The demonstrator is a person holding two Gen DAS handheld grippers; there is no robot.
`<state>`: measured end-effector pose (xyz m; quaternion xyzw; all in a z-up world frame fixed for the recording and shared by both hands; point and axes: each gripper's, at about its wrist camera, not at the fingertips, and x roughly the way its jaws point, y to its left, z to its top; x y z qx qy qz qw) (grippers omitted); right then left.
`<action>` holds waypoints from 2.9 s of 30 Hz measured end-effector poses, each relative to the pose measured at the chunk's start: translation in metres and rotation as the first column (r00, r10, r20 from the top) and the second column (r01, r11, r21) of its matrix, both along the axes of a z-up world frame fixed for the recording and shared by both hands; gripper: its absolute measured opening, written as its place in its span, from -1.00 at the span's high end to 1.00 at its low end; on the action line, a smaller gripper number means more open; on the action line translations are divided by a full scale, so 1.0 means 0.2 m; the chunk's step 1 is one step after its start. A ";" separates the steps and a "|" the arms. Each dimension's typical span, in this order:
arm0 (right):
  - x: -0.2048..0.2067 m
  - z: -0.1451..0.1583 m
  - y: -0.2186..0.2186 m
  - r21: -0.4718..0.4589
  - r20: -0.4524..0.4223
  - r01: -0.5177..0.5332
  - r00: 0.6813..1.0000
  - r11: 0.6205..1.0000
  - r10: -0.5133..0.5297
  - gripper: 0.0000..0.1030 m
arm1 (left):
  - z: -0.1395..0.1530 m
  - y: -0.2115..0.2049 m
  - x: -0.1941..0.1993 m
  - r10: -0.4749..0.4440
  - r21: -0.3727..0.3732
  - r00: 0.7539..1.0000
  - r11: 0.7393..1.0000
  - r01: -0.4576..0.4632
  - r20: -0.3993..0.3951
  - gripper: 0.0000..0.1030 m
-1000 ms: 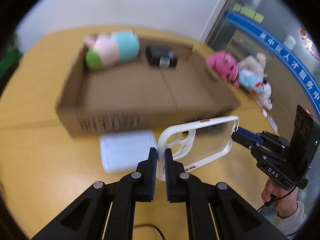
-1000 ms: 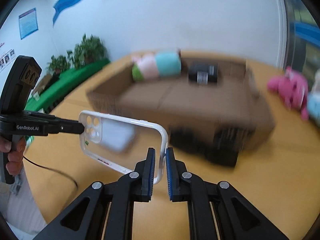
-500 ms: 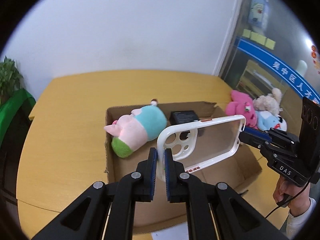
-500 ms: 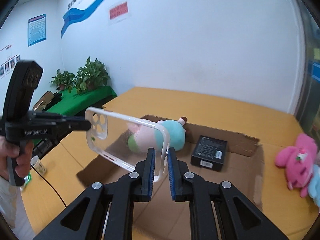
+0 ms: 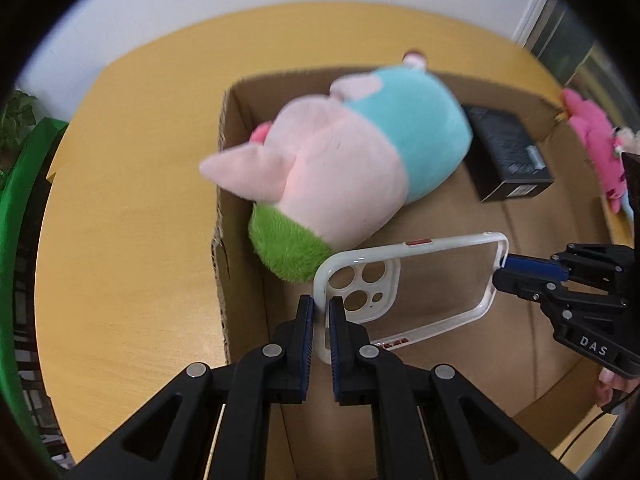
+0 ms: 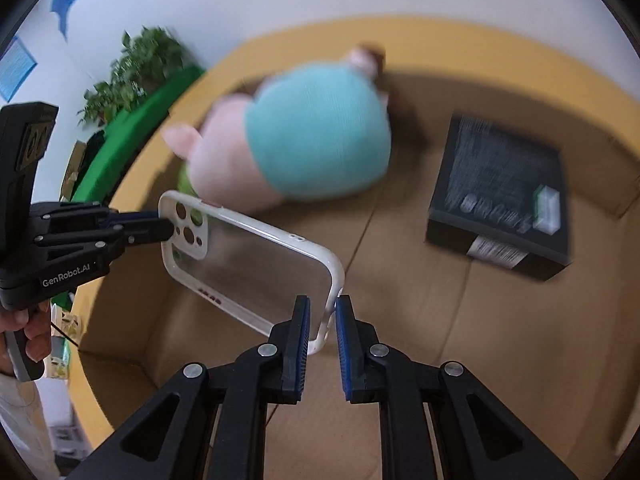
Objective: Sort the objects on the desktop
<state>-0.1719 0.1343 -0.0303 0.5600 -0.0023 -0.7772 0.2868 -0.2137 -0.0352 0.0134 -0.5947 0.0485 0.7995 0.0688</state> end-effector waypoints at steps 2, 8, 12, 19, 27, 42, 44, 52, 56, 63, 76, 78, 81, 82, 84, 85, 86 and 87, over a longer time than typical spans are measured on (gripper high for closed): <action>-0.02 -0.07 -0.03 0.004 0.058 -0.013 0.998 1.000 0.013 0.72 | -0.06 0.01 -0.03 0.004 -0.044 0.999 0.999 -0.002 0.041 0.87; -0.04 -0.16 -0.07 0.007 0.127 -0.018 0.992 1.000 0.017 0.72 | -0.15 0.04 -0.03 0.007 -0.144 0.994 0.990 0.009 0.110 0.85; -0.01 -0.18 -0.09 -0.010 0.135 -0.017 0.991 1.000 0.019 0.54 | -0.15 0.02 -0.02 0.029 -0.139 0.993 0.990 -0.014 0.110 0.81; 0.17 0.11 0.00 -0.062 -0.072 0.005 0.997 0.998 -0.009 -0.43 | 0.12 -0.05 0.20 0.039 -0.086 0.997 0.995 -0.045 -0.072 0.45; 0.72 0.71 0.20 -0.103 -0.482 -0.082 0.876 0.991 0.022 -1.00 | 0.74 -0.12 0.73 0.107 0.039 0.807 0.994 -0.103 -0.580 -0.57; 1.11 0.06 0.85 0.003 -0.261 -0.076 0.963 0.997 0.074 -1.00 | 0.21 0.41 1.20 -0.050 0.230 0.899 0.959 0.165 -0.436 -0.57; 1.06 -0.04 0.90 -0.002 -0.224 -0.078 0.972 0.997 0.075 -1.00 | 0.13 0.47 1.23 -0.057 0.252 0.916 0.953 0.169 -0.397 -0.57; 1.01 -0.17 0.85 -0.081 -0.167 -0.104 0.982 0.991 0.089 -0.99 | -0.02 0.52 1.29 -0.058 0.265 0.943 0.952 0.151 -0.327 -0.56; 1.14 -0.15 0.73 -0.092 -0.129 -0.196 0.975 0.976 0.183 -0.96 | -0.05 0.50 1.31 -0.042 0.287 0.950 0.948 0.136 -0.310 -0.57; 1.35 0.00 0.73 -0.087 -0.214 -0.254 0.949 0.963 0.231 -0.93 | -0.08 0.47 1.33 -0.049 0.312 0.957 0.940 0.141 -0.285 -0.56; 1.18 -0.13 0.58 0.081 -0.195 -0.225 0.952 0.971 0.237 0.14 | -0.17 0.53 1.26 -0.053 0.427 0.979 0.894 0.135 -0.198 -0.54; 1.20 -0.13 0.58 0.089 -0.184 -0.215 0.956 0.973 0.228 0.31 | -0.19 0.54 1.25 -0.060 0.444 0.981 0.885 0.137 -0.182 -0.54; 1.28 -0.14 0.58 0.080 -0.181 -0.161 0.968 0.984 0.173 0.40 | -0.22 0.58 1.24 -0.075 0.472 0.986 0.871 0.139 -0.151 -0.54; 1.31 -0.14 0.59 0.063 -0.180 -0.126 0.974 0.990 0.135 0.42 | -0.24 0.60 1.23 -0.082 0.483 0.987 0.864 0.140 -0.139 -0.54; 1.34 -0.15 0.62 0.020 -0.167 -0.072 0.983 0.997 0.074 0.46 | -0.25 0.65 1.23 -0.101 0.498 0.987 0.854 0.149 -0.122 -0.53; 1.37 -0.15 0.63 -0.009 -0.160 -0.039 0.986 0.999 0.037 0.48 | -0.26 0.67 1.23 -0.108 0.509 0.988 0.847 0.151 -0.114 -0.53; 1.40 -0.15 0.64 -0.027 -0.158 -0.019 0.987 0.999 0.015 0.49 | -0.27 0.69 1.23 -0.117 0.529 0.988 0.835 0.153 -0.101 -0.50; 1.43 -0.15 0.64 -0.037 -0.159 -0.008 0.987 0.999 0.002 0.49 | -0.28 0.71 1.23 -0.124 0.545 0.988 0.824 0.153 -0.090 -0.48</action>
